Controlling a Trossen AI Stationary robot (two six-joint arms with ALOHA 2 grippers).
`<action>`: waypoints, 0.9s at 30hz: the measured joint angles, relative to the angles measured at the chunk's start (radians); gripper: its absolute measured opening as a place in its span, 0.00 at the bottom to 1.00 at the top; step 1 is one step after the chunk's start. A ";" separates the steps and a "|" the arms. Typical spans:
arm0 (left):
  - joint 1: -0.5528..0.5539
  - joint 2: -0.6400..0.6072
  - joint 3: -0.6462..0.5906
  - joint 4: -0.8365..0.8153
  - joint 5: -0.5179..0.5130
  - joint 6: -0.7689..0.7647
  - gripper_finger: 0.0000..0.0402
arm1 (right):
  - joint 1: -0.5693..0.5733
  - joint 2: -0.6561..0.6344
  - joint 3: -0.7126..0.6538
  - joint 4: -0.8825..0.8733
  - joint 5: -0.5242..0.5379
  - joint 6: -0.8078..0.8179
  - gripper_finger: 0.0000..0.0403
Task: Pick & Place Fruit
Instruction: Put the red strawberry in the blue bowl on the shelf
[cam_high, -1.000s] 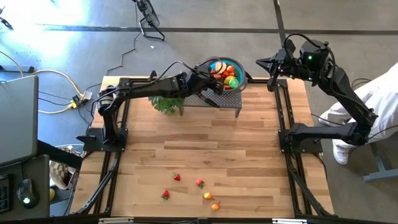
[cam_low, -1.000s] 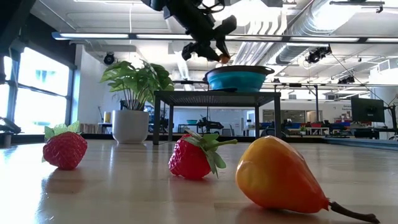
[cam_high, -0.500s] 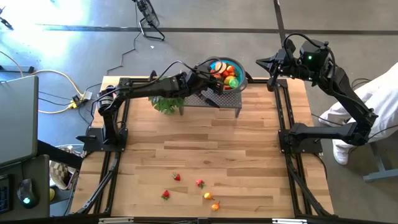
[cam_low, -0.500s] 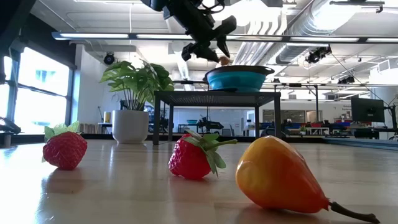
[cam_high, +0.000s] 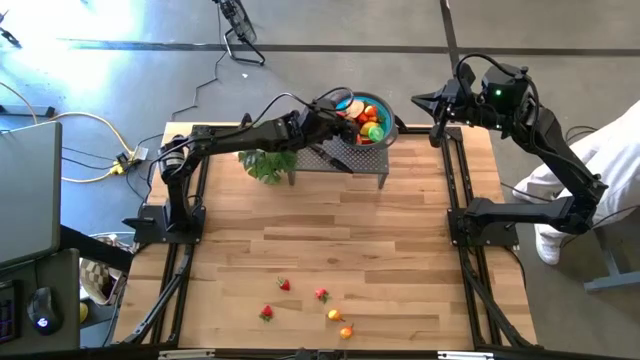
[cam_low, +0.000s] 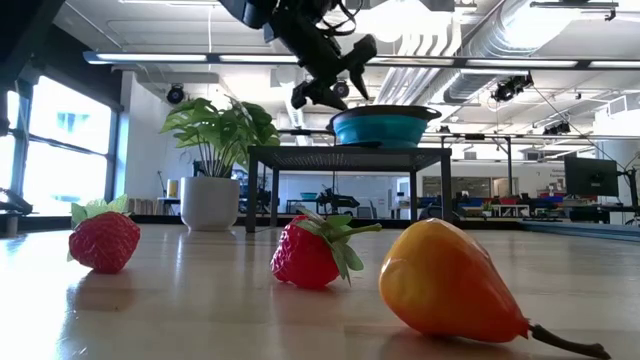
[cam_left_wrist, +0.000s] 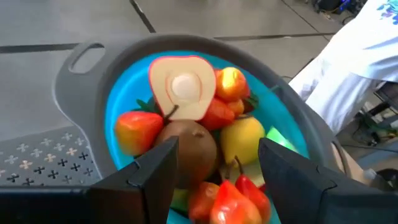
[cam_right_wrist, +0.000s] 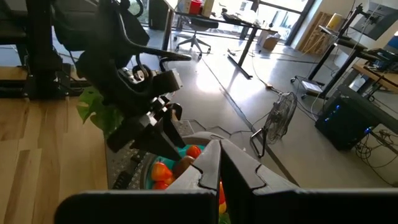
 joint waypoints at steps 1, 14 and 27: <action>-0.001 -0.005 -0.001 0.001 0.001 0.001 0.54 | 0.000 -0.001 0.000 -0.001 0.000 0.000 0.01; -0.059 -0.135 0.001 0.023 0.032 0.221 0.42 | 0.000 -0.064 0.000 -0.001 -0.008 -0.041 0.01; -0.368 -0.320 0.000 -0.320 -0.113 0.309 0.11 | 0.046 -0.070 0.000 -0.068 -0.386 0.176 0.01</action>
